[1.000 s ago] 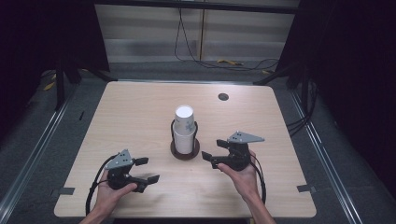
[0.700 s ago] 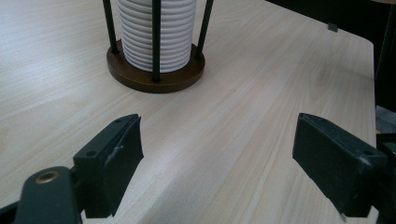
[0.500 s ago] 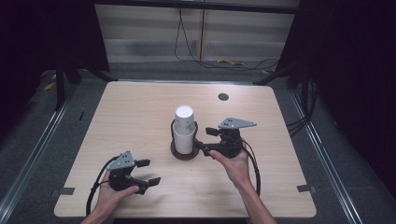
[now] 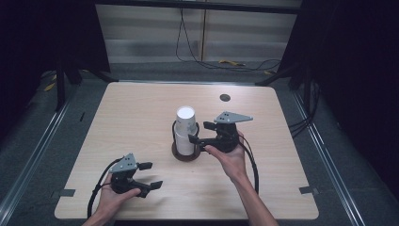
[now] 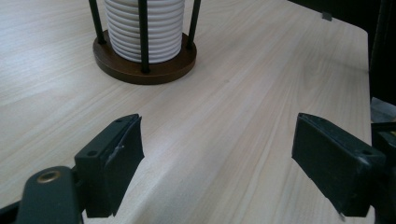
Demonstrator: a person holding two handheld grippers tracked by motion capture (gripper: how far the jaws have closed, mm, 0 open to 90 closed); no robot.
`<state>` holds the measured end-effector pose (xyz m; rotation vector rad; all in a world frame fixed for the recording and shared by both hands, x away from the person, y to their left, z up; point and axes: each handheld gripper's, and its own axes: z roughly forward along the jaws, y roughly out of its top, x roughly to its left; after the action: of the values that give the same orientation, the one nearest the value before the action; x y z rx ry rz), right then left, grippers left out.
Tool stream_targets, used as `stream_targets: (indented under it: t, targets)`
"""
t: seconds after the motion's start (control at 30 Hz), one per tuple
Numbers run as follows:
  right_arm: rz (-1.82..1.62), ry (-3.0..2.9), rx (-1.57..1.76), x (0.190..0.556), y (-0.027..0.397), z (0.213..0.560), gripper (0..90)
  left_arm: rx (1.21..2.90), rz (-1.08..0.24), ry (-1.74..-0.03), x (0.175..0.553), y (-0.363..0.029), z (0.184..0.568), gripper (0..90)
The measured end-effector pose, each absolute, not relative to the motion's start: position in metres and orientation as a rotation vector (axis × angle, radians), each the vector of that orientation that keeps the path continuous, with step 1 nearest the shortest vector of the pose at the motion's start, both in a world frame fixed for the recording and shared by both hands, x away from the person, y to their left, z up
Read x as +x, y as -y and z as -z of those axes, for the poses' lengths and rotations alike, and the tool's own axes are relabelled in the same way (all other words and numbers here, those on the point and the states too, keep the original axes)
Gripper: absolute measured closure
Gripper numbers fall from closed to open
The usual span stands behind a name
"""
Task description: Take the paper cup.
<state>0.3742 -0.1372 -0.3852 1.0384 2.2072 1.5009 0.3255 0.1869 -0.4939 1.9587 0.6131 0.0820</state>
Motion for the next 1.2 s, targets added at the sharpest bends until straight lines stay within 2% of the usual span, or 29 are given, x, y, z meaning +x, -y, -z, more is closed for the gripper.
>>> stream_targets:
  t: [0.83,1.2]
  targets:
    - [-1.427,-2.242,0.997,0.408,0.112,0.368,21.1,1.947,-0.075,-0.640,0.328,-0.192,0.496,15.9]
    - [-1.407,-2.238,1.019,0.418,0.102,0.373,21.2,1.951,-0.070,-0.640,0.328,-0.192,0.497,15.9]
